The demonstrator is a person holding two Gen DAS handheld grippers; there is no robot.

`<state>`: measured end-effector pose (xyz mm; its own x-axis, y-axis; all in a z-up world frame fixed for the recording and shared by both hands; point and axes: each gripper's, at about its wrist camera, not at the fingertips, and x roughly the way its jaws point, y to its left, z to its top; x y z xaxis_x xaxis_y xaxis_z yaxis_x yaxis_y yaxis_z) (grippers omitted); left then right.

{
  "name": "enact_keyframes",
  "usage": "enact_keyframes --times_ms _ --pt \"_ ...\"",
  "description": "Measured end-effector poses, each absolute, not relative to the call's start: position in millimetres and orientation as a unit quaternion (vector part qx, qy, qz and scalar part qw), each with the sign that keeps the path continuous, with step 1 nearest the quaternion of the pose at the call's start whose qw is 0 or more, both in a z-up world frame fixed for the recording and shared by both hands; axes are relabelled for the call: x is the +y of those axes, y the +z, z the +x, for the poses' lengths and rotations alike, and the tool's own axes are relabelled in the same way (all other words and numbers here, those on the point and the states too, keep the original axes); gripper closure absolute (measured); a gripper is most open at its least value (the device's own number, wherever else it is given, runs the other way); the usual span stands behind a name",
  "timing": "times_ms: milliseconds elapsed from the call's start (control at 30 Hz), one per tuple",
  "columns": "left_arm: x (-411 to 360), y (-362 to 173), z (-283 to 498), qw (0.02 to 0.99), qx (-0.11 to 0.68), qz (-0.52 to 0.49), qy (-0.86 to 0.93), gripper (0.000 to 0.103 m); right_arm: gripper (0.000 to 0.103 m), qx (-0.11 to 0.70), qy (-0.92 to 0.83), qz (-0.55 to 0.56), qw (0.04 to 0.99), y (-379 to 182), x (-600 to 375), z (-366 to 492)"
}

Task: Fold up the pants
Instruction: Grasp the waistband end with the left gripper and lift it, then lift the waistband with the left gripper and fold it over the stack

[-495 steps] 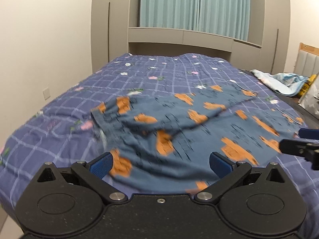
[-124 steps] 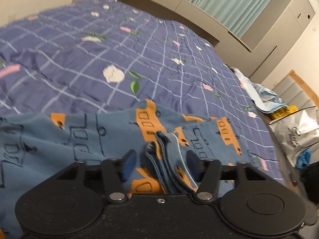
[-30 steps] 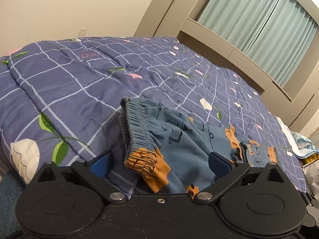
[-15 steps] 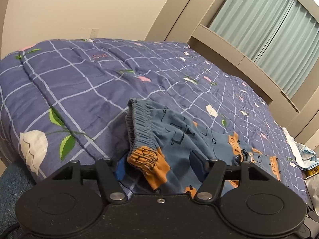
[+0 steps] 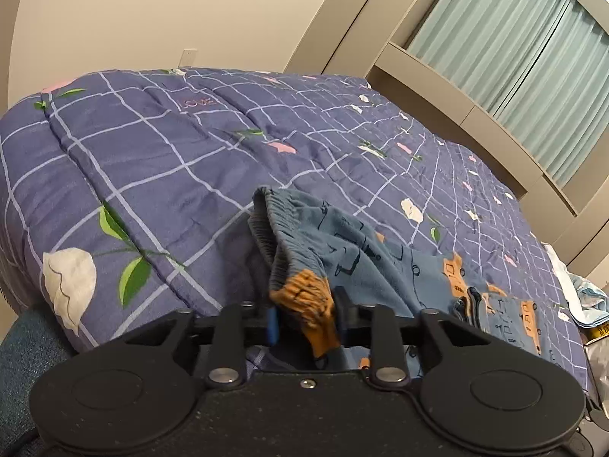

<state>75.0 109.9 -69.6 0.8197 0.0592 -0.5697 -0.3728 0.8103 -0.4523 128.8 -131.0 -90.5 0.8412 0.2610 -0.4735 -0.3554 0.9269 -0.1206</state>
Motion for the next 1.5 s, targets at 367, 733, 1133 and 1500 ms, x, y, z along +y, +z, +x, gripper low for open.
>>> enact_keyframes --times_ms 367,733,1133,1500 --pt "99 -48 72 0.930 0.244 -0.258 0.096 0.087 0.000 0.232 0.162 -0.101 0.954 -90 -131 129" --pt "56 3 94 0.957 0.222 -0.186 0.037 0.089 0.000 0.237 0.167 -0.079 0.954 -79 -138 133" --pt "-29 46 136 0.970 0.225 -0.049 -0.080 0.090 0.000 0.209 0.102 -0.083 0.969 -55 -190 128" --pt "-126 25 177 0.951 0.261 0.023 -0.161 0.090 0.000 0.216 0.026 -0.095 0.971 -55 -252 124"
